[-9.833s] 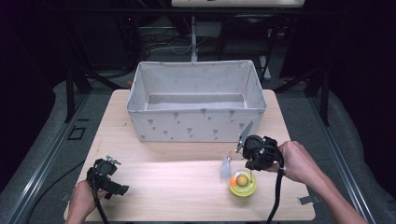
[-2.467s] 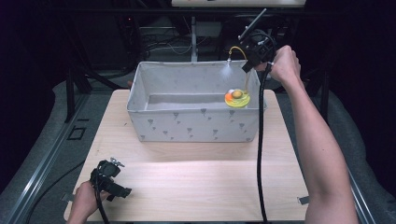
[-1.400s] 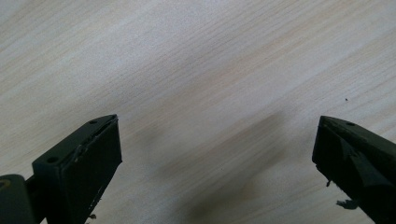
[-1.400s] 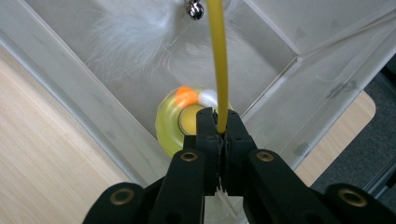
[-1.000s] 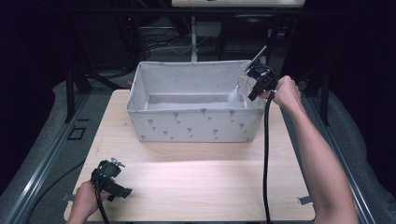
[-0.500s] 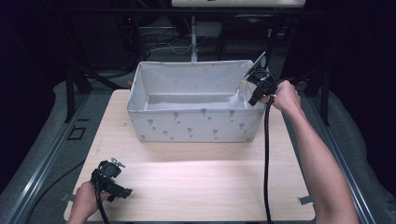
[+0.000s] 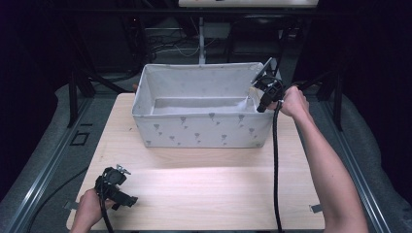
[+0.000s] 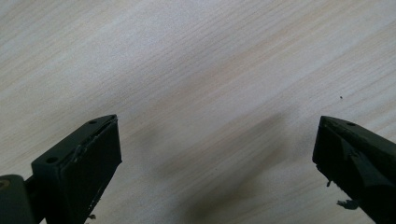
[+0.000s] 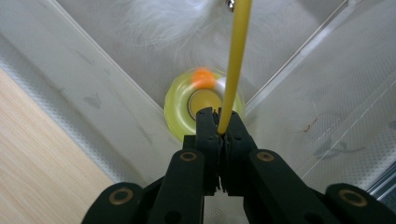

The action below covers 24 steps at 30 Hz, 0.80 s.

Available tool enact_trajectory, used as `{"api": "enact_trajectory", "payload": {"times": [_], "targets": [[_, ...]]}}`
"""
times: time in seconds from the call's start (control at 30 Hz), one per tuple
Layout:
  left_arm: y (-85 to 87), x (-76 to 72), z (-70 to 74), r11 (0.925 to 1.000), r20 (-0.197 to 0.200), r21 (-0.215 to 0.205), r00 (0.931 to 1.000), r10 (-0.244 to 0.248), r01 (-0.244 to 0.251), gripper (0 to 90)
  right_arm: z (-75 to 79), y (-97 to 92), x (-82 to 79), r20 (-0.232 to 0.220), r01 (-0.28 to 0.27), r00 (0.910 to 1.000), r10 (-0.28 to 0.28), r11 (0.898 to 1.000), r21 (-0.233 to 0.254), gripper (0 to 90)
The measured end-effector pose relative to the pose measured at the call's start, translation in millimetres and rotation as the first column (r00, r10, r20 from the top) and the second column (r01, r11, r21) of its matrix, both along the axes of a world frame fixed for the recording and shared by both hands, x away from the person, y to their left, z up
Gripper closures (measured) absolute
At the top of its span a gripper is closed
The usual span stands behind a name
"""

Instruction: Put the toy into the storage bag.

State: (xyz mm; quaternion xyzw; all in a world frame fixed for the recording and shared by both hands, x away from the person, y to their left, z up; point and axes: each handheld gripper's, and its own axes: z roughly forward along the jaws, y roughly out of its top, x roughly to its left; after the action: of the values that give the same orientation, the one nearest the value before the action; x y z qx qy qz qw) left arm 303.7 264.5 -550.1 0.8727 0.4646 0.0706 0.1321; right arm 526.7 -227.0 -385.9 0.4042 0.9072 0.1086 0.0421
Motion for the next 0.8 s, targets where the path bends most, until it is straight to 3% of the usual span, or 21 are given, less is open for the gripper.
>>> {"api": "enact_trajectory", "payload": {"times": [0.2, 0.43, 0.67, 0.8], "targets": [[-0.6, -0.4, 0.2, 1.0, 0.0, 0.003, 1.0, -0.004, 0.004, 1.3, -1.0, -3.2, 1.1, -0.008, 0.016, 0.9998, -0.016, 1.0, 0.007, 87.4], [-1.0, -0.4, 0.1, 0.9999, 0.0, 0.006, 1.0, -0.009, 0.009, 1.2, 4.0, -5.2, -1.2, 0.004, 0.018, 0.9998, -0.018, 1.0, -0.001, 76.1], [-1.1, -0.2, 0.3, 0.9999, 0.002, 0.002, 0.9999, -0.012, 0.012, 1.2, 26.1, -10.8, -8.6, 0.08, 0.037, 0.996, -0.039, 0.999, 0.023, 63.0], [-1.4, -0.2, 0.2, 0.9999, 0.001, 0.002, 0.9999, -0.013, 0.013, 1.2, 36.7, -13.3, -12.1, 0.091, 0.047, 0.9945, -0.052, 0.997, 0.059, 55.5]]}}
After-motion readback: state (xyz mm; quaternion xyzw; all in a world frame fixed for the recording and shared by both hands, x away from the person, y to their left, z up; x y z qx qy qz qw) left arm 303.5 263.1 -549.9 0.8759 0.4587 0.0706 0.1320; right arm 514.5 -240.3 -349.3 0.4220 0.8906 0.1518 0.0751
